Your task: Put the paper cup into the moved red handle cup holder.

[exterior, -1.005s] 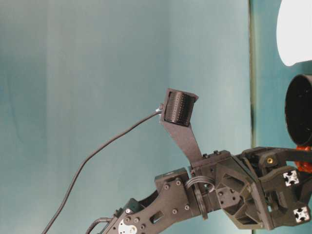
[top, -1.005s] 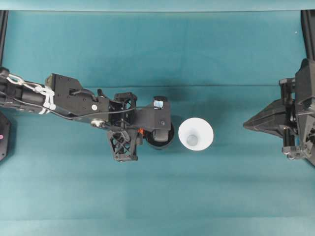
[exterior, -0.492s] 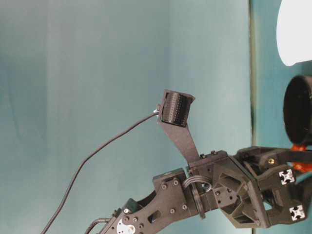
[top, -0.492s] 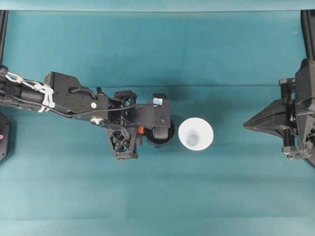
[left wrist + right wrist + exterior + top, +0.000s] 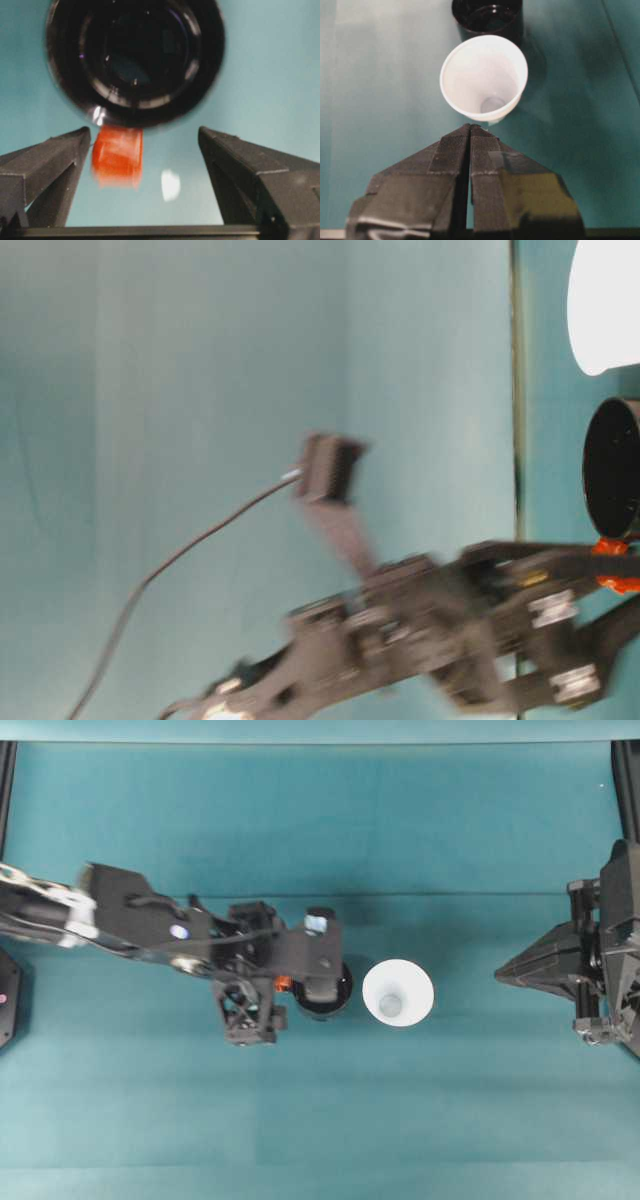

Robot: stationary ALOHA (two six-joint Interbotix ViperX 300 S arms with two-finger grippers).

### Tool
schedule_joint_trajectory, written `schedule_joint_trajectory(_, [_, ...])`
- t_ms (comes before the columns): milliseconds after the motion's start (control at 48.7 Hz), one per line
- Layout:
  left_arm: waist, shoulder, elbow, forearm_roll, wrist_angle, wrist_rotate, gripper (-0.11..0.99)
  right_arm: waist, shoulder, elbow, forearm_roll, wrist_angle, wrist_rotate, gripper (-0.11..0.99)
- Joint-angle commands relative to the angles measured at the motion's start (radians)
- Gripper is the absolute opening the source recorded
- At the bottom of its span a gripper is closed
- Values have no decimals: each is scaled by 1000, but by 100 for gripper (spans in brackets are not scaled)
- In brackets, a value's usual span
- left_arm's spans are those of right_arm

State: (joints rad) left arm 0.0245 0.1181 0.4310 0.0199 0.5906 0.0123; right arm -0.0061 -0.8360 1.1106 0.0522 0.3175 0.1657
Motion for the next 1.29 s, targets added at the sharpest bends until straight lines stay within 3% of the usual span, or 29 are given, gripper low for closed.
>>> schedule_joint_trajectory(0, [-2, -91, 6, 2, 32, 2, 95, -2, 3, -6, 3, -5, 11, -10])
schedule_joint_trajectory(205, [-3, -316, 75, 2, 110, -2, 95, -3, 5, -8, 3, -5, 12, -9])
schedule_joint_trajectory(513, [-12, -592, 225, 2, 112, -8, 94, -15, 3, -12, 3, 12, 11, -8])
schedule_joint_trajectory(800, [-14, -699, 301, 2, 109, -12, 94, -72, 38, -91, 8, 91, 20, -8])
schedule_joint_trajectory(882, [-12, -709, 305, 2, 107, -12, 94, -92, 78, -133, 8, 158, 51, -7])
schedule_joint_trajectory(964, [-14, -713, 310, 2, 109, -12, 94, -100, 126, -169, 9, 210, 91, -3])
schedule_joint_trajectory(1108, [-14, -716, 314, 2, 107, -12, 94, -100, 224, -227, 9, 261, 141, 16])
schedule_joint_trajectory(1190, [-14, -716, 316, 2, 107, -14, 94, -100, 279, -259, 9, 278, 163, 36])
schedule_joint_trajectory(1272, [-14, -716, 316, 2, 107, -14, 94, -94, 334, -299, 9, 290, 164, 61])
